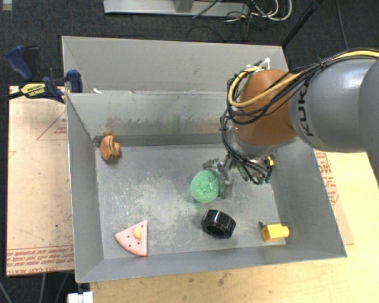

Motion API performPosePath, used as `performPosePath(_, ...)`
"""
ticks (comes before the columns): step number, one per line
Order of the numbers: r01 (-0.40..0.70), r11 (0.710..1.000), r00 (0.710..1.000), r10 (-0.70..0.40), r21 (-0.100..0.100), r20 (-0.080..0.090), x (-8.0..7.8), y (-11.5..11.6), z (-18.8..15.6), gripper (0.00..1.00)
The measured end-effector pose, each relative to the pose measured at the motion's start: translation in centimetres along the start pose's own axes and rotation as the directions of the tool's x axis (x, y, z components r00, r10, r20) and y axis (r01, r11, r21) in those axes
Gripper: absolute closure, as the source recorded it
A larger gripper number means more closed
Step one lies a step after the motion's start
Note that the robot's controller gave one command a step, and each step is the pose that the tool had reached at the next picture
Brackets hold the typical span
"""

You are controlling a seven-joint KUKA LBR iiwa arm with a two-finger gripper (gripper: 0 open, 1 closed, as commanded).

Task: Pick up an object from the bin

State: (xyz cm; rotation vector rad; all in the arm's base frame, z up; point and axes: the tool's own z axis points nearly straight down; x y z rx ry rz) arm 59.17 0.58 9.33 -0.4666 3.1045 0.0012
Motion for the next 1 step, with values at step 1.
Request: performPosePath(1,0.0,1.0,1.0,0.0,0.0,-0.001,-0.01,0.02,-0.98,1.0)
